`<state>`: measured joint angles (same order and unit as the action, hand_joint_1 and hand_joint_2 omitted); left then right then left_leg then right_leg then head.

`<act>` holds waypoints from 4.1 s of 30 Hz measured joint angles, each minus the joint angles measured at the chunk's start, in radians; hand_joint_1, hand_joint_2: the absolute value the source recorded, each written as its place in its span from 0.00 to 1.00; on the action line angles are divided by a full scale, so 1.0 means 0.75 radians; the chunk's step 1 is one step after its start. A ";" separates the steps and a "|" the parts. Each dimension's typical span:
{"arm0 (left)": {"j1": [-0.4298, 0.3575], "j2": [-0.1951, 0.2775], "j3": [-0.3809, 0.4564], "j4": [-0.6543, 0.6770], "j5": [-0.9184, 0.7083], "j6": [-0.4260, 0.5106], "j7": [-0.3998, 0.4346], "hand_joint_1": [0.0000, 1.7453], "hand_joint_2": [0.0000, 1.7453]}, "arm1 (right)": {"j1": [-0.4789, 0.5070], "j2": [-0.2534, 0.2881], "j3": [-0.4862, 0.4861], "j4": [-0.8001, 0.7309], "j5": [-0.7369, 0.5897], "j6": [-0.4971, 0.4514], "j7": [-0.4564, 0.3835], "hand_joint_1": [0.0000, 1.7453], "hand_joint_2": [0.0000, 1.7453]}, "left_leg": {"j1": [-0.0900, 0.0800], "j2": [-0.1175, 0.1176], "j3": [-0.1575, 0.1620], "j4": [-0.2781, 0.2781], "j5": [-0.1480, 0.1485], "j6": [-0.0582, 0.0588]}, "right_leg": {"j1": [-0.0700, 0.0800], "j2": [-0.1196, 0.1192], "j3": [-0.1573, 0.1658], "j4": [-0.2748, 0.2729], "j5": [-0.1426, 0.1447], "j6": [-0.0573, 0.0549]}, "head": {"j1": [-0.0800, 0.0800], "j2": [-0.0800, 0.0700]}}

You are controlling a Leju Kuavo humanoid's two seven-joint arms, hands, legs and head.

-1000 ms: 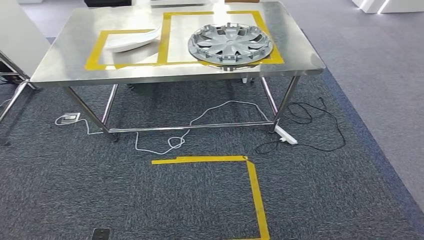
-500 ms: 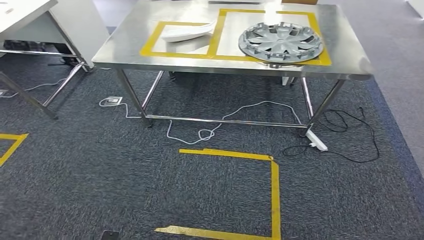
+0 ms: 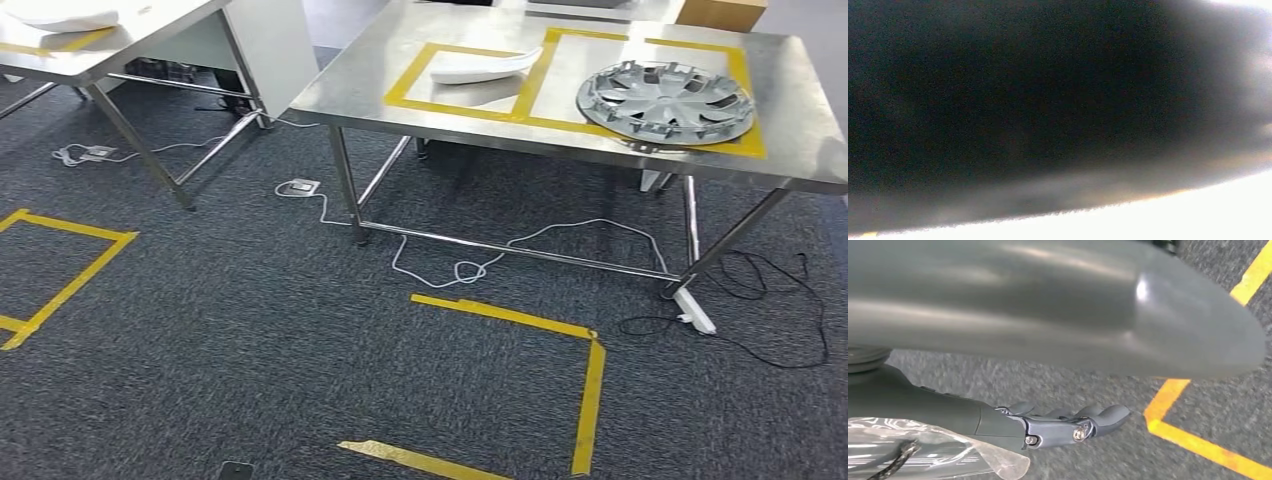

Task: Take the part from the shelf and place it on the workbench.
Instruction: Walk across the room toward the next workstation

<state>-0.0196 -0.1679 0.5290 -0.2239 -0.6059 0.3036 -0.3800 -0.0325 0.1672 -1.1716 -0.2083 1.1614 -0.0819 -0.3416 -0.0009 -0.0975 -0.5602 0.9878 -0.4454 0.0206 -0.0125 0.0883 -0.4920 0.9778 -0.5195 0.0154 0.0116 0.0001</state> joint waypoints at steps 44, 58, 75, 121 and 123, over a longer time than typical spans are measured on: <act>0.013 -0.013 -0.012 0.004 -0.037 -0.005 -0.018 0.00 0.00 | 0.013 0.016 -0.001 -0.001 -0.003 0.003 -0.004 0.00 0.00 | 0.027 0.194 -0.011 0.116 -0.058 -0.078 | 0.001 -0.266 0.046 -0.035 -0.027 -0.014 | -0.035 0.000; 0.013 -0.022 -0.011 0.004 -0.038 -0.009 -0.023 0.00 0.00 | 0.011 0.016 -0.001 -0.001 -0.002 0.003 -0.005 0.00 0.00 | 0.007 0.038 0.003 0.006 -0.022 0.014 | 0.001 -0.094 -0.089 0.220 -0.084 0.024 | -0.009 0.000; 0.013 -0.022 -0.011 0.004 -0.040 -0.018 -0.034 0.00 0.00 | 0.007 0.017 -0.002 -0.001 0.003 0.004 -0.008 0.00 0.00 | 0.005 0.195 -0.012 0.081 -0.050 -0.045 | 0.005 -0.245 0.010 -0.010 -0.012 -0.007 | -0.027 0.000; 0.002 -0.044 -0.007 0.004 -0.072 0.051 -0.045 0.00 0.00 | 0.004 0.016 -0.017 -0.001 0.040 0.001 -0.019 0.00 0.00 | -0.004 0.009 -0.009 0.020 -0.025 0.010 | -0.007 -0.043 -0.075 0.090 -0.018 0.033 | -0.013 0.000; 0.003 -0.044 -0.007 0.004 -0.073 0.053 -0.044 0.00 0.00 | 0.004 0.016 -0.018 -0.001 0.040 0.001 -0.017 0.00 0.00 | -0.001 -0.019 -0.021 0.023 -0.021 -0.007 | -0.007 -0.013 -0.047 0.033 -0.012 0.024 | -0.013 0.000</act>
<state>-0.0176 -0.2010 0.5234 -0.2213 -0.6606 0.3431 -0.4132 -0.0292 0.1792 -1.1853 -0.2092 1.1913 -0.0811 -0.3546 -0.0018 -0.1121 -0.5756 1.0053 -0.4611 0.0153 -0.0180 0.0787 -0.5270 1.0025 -0.5284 0.0336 0.0020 0.0003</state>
